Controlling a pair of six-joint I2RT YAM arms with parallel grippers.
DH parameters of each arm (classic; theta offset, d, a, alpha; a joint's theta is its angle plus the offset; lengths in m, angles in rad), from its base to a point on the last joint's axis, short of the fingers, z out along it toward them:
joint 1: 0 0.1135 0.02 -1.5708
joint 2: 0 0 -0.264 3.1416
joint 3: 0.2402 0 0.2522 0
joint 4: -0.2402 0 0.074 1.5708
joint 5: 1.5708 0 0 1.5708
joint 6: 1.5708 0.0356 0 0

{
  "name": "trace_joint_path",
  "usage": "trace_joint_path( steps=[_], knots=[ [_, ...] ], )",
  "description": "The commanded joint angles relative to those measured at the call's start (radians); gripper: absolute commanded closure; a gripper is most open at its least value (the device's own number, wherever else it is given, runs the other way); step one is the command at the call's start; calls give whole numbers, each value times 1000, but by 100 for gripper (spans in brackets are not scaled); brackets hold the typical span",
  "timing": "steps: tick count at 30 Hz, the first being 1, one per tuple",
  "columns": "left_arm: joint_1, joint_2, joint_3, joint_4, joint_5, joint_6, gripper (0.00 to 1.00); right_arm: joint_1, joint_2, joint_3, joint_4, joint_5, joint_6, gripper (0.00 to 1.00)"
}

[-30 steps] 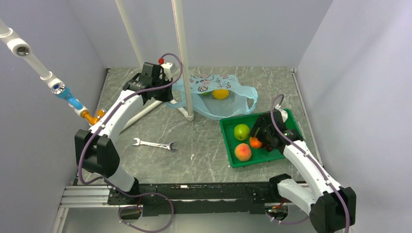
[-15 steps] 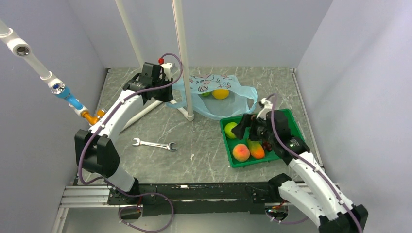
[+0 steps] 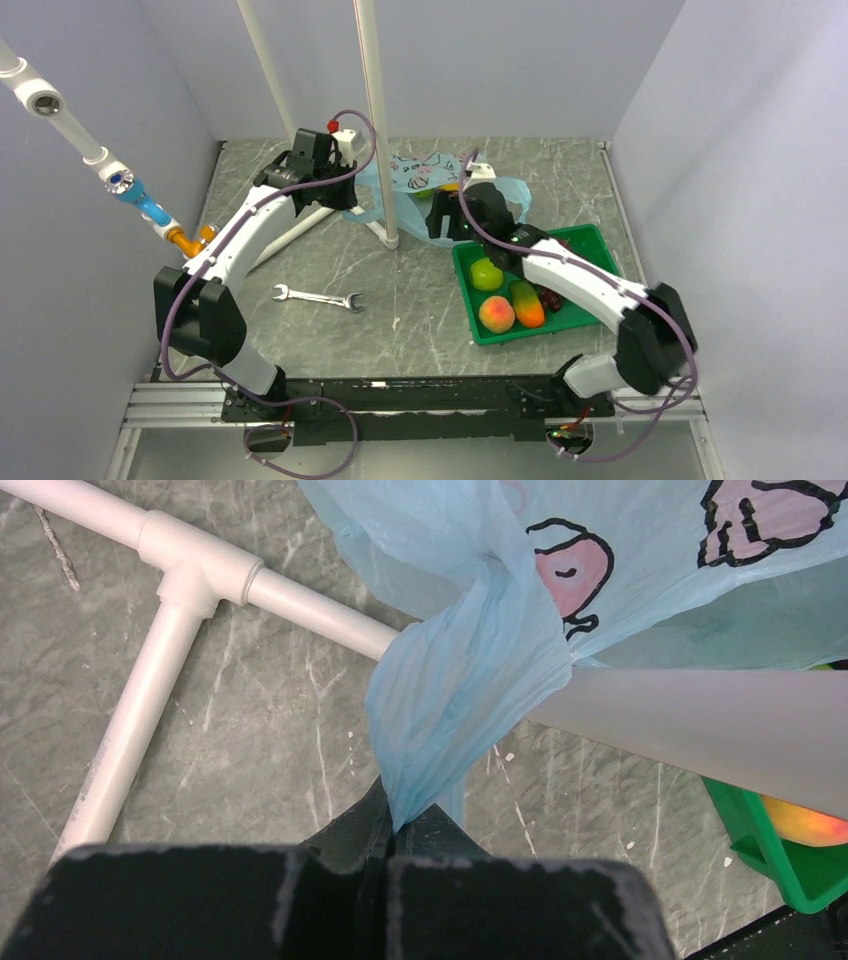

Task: Take the fake fruits out of the plastic bag
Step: Take out the fake fruit from the plastic bag.

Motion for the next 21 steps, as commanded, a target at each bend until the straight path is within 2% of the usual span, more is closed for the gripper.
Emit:
trace_joint_path(
  steps=[1,7,10,16,21],
  knots=[
    [-8,-27,-4,29,12,-1,100,-22,164,68,276,183,-36,13],
    [-9,-27,-6,33,15,-1,100,-108,459,256,290,202,-14,13],
    [-10,-25,-4,31,23,-3,100,-136,570,330,292,202,-39,7],
    [-9,-24,-2,32,29,-4,100,-174,681,428,269,233,-48,1],
    [-9,-20,0,33,44,-8,100,-216,741,484,256,181,-9,1]
  ],
)
